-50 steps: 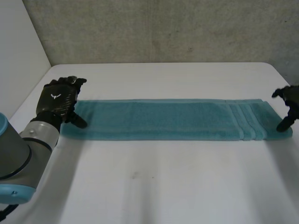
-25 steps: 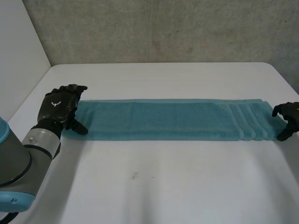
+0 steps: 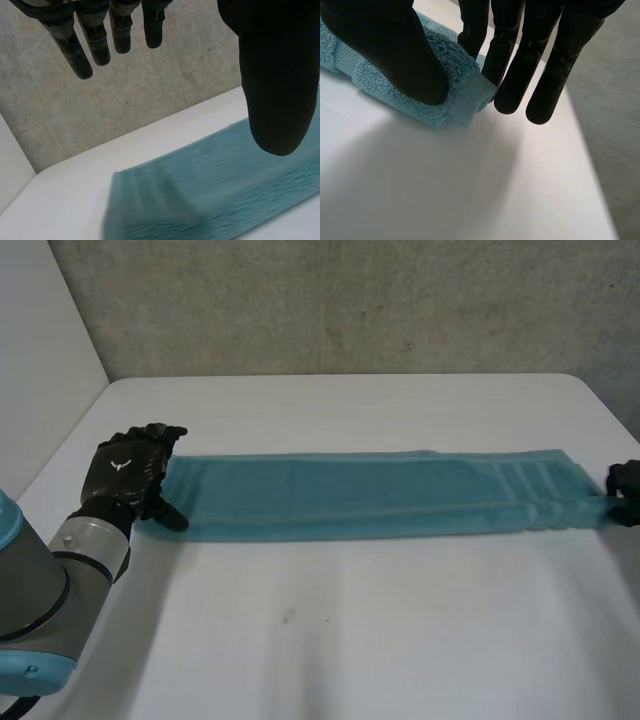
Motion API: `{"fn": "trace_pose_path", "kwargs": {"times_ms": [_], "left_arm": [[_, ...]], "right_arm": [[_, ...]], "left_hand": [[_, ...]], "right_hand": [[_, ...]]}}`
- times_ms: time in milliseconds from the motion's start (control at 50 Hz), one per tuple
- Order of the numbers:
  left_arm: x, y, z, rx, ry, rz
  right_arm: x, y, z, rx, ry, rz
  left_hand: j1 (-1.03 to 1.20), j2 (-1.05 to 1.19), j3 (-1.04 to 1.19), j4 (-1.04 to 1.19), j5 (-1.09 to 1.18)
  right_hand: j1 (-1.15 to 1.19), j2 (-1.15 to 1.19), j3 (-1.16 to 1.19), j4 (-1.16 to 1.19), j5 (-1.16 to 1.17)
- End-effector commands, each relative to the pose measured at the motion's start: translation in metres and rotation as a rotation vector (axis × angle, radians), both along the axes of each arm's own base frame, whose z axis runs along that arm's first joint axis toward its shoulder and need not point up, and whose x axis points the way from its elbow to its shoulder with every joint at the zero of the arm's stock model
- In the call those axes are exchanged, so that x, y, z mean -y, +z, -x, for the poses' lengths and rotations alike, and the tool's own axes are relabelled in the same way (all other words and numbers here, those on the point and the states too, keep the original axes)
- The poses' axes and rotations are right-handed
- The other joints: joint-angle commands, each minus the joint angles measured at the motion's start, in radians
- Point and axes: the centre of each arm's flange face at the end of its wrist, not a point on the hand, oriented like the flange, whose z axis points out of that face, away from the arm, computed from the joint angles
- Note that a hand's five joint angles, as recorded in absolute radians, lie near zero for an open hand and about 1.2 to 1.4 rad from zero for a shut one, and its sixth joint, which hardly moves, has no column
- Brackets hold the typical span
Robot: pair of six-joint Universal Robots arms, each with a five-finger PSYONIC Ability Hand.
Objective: Fold the laundry
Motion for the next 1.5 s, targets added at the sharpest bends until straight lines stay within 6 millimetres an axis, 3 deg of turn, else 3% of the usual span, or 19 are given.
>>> {"fn": "trace_pose_path", "kwargs": {"times_ms": [20,100,220,300,320,420,440,460,540,560,620,660,800,920,960,1080,1200,1320,1500], "left_arm": [[0.001,0.000,-0.001,0.000,0.005,0.000],[0.001,0.002,-0.002,-0.001,0.006,0.004],[0.002,0.003,-0.003,-0.001,0.011,0.006],[0.002,0.003,-0.003,-0.002,0.012,0.007],[0.002,0.003,-0.004,-0.002,0.014,0.009],[0.005,0.004,-0.007,-0.003,0.025,0.012],[0.005,0.004,-0.007,-0.003,0.025,0.012],[0.005,0.004,-0.007,-0.003,0.026,0.012],[0.006,0.005,-0.008,-0.003,0.031,0.013],[0.006,0.005,-0.009,-0.003,0.032,0.013],[0.006,0.005,-0.009,-0.003,0.032,0.013],[0.006,0.005,-0.008,-0.003,0.031,0.013],[0.006,0.003,-0.008,-0.002,0.032,0.010],[0.005,0.002,-0.007,-0.002,0.028,0.007],[0.005,0.002,-0.007,0.000,0.025,0.006],[0.005,0.004,-0.003,0.000,0.009,0.012],[-0.005,0.021,0.030,-0.020,-0.102,0.072],[-0.008,0.023,0.054,-0.028,-0.173,0.086],[0.009,-0.007,0.110,0.027,-0.285,-0.070]], "right_arm": [[0.018,0.018,0.061,-0.193,-0.285,0.087],[0.019,0.027,0.086,-0.289,-0.377,0.096],[0.023,0.053,0.061,-0.277,-0.316,0.184],[0.024,0.072,0.014,-0.236,-0.222,0.265],[0.020,0.082,-0.030,-0.215,-0.127,0.322],[0.008,0.096,-0.094,-0.186,0.011,0.398],[-0.002,0.100,-0.125,-0.168,0.083,0.432],[-0.002,0.100,-0.126,-0.168,0.084,0.432],[-0.055,0.114,-0.235,-0.090,0.369,0.538],[-0.073,0.110,-0.262,-0.068,0.456,0.542],[-0.090,0.098,-0.286,-0.052,0.545,0.529],[-0.130,0.068,-0.332,-0.023,0.733,0.495],[-0.195,0.008,-0.384,-0.005,0.998,0.411],[-0.196,-0.010,-0.385,-0.035,0.989,0.381],[-0.187,0.000,-0.382,-0.042,0.931,0.401],[-0.162,0.063,-0.358,-0.019,0.722,0.491],[-0.128,0.102,-0.292,0.155,0.504,0.408],[-0.112,0.079,-0.225,0.240,0.305,0.134],[-0.113,0.033,-0.173,0.221,0.192,-0.090]], "left_hand": [[-0.021,-0.032,-0.043,-0.033,-0.047],[-0.021,-0.032,-0.043,-0.033,-0.047],[-0.022,-0.033,-0.044,-0.033,-0.048],[-0.022,-0.033,-0.044,-0.033,-0.048],[-0.022,-0.033,-0.044,-0.033,-0.048],[-0.021,-0.032,-0.043,-0.033,-0.047],[-0.021,-0.032,-0.043,-0.033,-0.047],[-0.021,-0.032,-0.043,-0.033,-0.047],[-0.022,-0.033,-0.044,-0.033,-0.048],[-0.022,-0.033,-0.044,-0.033,-0.048],[-0.022,-0.033,-0.044,-0.033,-0.048],[-0.021,-0.032,-0.043,-0.033,-0.047],[-0.022,-0.033,-0.044,-0.033,-0.048],[-0.022,-0.033,-0.044,-0.033,-0.048],[-0.022,-0.033,-0.044,-0.033,-0.048],[-0.022,-0.033,-0.044,-0.033,-0.048],[-0.019,-0.029,-0.040,-0.030,-0.044],[-0.010,-0.020,-0.031,-0.021,-0.035],[0.005,-0.005,-0.016,-0.006,-0.020]], "right_hand": [[0.444,0.215,0.216,0.205,0.267],[0.444,0.215,0.216,0.205,0.267],[0.444,0.215,0.216,0.205,0.267],[0.444,0.215,0.216,0.205,0.267],[0.444,0.215,0.216,0.205,0.267],[0.444,0.215,0.216,0.205,0.267],[0.444,0.215,0.216,0.205,0.267],[0.444,0.215,0.216,0.205,0.267],[0.444,0.215,0.216,0.205,0.267],[0.444,0.215,0.216,0.205,0.267],[0.444,0.215,0.216,0.205,0.267],[0.444,0.215,0.216,0.205,0.267],[0.444,0.215,0.216,0.205,0.267],[0.190,-0.039,-0.038,-0.050,0.012],[-0.658,-0.887,-0.886,-0.898,-0.836],[-0.778,-1.007,-1.006,-1.017,-0.955],[-0.778,-1.007,-1.006,-1.017,-0.955],[-0.778,-1.007,-1.006,-1.017,-0.955],[-0.712,-0.941,-0.940,-0.952,-0.890]]}}
